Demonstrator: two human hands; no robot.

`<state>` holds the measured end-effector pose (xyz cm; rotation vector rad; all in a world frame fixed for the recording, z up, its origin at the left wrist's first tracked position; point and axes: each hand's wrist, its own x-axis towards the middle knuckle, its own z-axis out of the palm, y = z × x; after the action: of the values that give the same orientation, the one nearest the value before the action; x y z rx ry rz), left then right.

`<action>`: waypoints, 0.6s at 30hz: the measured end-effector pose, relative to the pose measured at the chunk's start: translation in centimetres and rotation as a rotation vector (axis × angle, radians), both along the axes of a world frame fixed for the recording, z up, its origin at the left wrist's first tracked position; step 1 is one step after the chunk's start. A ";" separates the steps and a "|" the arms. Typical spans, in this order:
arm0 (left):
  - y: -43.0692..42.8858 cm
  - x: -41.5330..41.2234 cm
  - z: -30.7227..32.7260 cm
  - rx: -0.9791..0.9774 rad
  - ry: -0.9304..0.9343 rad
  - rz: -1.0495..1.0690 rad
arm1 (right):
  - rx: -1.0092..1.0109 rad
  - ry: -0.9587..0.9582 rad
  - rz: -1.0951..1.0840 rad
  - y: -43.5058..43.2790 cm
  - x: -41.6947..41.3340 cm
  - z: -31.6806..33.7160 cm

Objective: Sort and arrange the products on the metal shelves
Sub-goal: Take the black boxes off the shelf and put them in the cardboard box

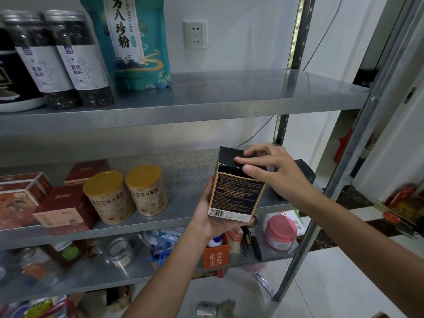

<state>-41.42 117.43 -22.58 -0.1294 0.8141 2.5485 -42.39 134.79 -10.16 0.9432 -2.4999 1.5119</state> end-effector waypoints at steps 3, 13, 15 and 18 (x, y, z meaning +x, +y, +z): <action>0.0 -0.1 0.0 0.005 -0.015 -0.003 | -0.041 -0.049 -0.074 -0.1 -0.2 0.4; -0.5 -0.9 -0.4 0.076 -0.024 0.006 | -0.353 -0.316 -0.294 -1.2 0.0 -1.1; -0.7 -1.1 -0.5 0.087 -0.038 0.018 | -0.422 -0.386 -0.279 -1.3 -0.2 -1.1; -1.0 -1.4 -0.4 0.082 -0.041 0.023 | -0.423 -0.483 -0.289 -1.5 -0.5 -0.9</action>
<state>-42.78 116.40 -23.00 -0.1657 0.6947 2.5880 -42.86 133.28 -11.10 0.1564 -2.2795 2.2300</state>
